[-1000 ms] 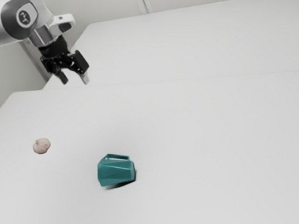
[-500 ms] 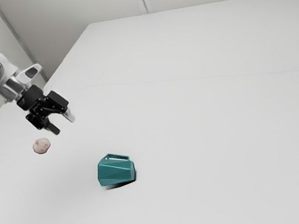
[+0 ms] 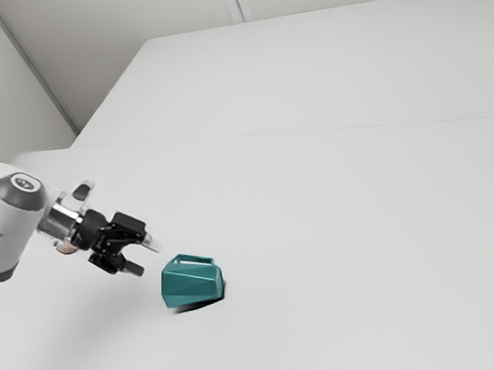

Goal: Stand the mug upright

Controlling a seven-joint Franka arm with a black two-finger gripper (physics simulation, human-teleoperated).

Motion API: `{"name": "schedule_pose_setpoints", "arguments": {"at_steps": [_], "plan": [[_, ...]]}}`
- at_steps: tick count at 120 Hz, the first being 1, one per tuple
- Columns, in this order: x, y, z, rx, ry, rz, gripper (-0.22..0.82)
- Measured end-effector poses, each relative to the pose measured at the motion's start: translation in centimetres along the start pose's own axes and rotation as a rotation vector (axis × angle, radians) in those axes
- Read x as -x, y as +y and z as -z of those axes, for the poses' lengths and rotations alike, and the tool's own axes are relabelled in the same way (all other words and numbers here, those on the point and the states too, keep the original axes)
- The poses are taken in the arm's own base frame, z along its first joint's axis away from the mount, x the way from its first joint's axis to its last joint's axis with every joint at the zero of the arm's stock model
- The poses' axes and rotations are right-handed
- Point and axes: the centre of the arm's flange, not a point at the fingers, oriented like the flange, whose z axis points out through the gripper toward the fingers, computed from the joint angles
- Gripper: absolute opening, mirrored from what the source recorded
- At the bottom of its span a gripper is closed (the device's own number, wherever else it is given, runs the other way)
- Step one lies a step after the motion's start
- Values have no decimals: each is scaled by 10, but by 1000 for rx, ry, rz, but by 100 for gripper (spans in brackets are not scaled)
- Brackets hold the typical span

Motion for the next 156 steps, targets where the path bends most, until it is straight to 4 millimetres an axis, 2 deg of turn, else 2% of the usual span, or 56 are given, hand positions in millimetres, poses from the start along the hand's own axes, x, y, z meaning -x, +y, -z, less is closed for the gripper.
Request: {"name": "schedule_pose_setpoints", "arguments": {"at_steps": [17,48,77,82,100,112,132,156], "plan": [[3,-13,-19,51,12,-33,60],[9,-22,-42,139,-42,-108,60],[8,-19,-49,232,-20,-147,60],[8,-18,-50,248,-17,-151,55],[7,-15,-51,279,-7,-178,17],[5,-12,-49,287,1,-201,1],[4,-8,-46,292,8,-231,-11],[4,-3,-41,294,20,-264,-14]]}}
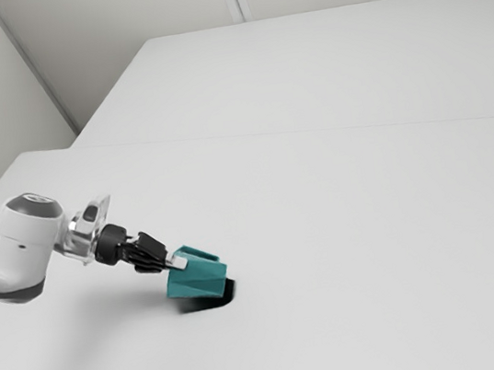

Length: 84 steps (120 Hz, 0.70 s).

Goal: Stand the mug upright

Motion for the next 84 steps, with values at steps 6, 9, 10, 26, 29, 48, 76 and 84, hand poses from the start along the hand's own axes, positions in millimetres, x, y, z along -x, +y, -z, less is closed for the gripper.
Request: {"name": "schedule_pose_setpoints", "arguments": {"at_steps": [6,9,10,26,29,48,76,84], "plan": [[-2,9,5,-2,9,-21,-15],[-4,14,8,-6,12,-31,-16],[-5,15,9,-9,12,-35,-16],[-31,42,35,-112,-33,-115,-17],[-36,46,40,-140,-48,-128,-17],[-63,71,64,-385,-174,-197,-18],[-97,103,55,-739,-314,-294,-18],[-107,111,46,-820,-339,-324,-18]]}}
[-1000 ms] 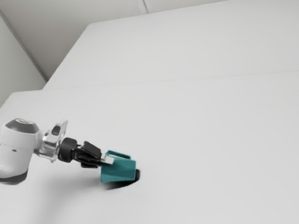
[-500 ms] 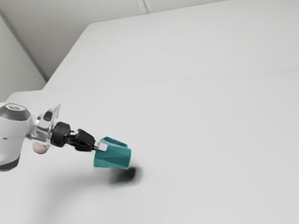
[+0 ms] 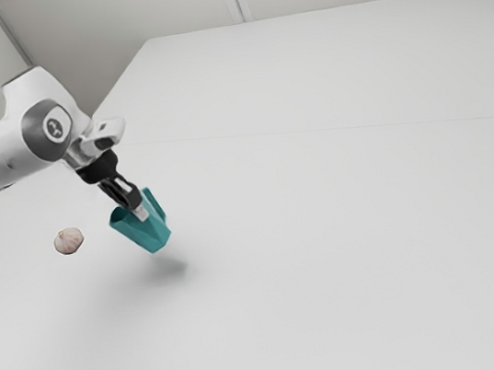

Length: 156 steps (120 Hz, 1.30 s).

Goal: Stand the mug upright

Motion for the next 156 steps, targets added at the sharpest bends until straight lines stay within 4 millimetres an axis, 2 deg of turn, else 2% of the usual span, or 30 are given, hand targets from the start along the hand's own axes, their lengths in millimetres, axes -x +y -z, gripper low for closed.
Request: {"name": "schedule_pose_setpoints", "arguments": {"at_steps": [9,27,44,92,97,104,117,128,137,156], "plan": [[-16,8,-7,-67,-23,-24,-18],[-41,19,-37,-139,-67,-48,-18],[-43,10,-51,-174,-84,-9,-18],[-48,4,-82,-183,-103,83,-18],[-49,4,-82,-184,-102,91,-15],[-48,5,-81,-182,-98,102,-3],[-48,5,-74,-182,-85,119,21],[-48,9,-53,-194,-53,130,35],[-49,13,-27,-200,-11,143,43],[-70,17,55,-208,62,164,52]]}}
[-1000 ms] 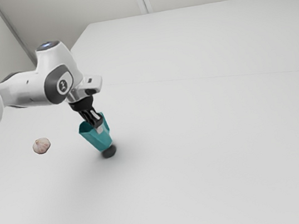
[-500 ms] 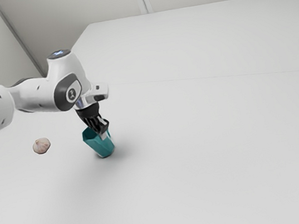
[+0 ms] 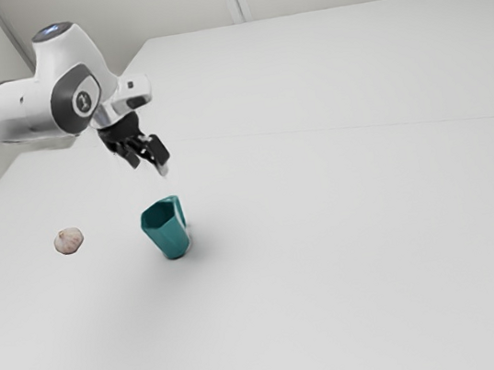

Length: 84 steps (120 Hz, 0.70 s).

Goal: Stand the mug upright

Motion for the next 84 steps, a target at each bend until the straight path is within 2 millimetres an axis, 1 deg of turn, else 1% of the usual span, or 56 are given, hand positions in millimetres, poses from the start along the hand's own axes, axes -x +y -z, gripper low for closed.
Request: {"name": "schedule_pose_setpoints", "arguments": {"at_steps": [11,18,30,40,84], "plan": [[-7,-3,42,18,19,17,55],[-8,-3,64,28,18,22,56],[-3,-1,82,48,-13,29,58],[3,1,87,61,-42,32,59],[13,0,83,86,-109,49,60]]}}
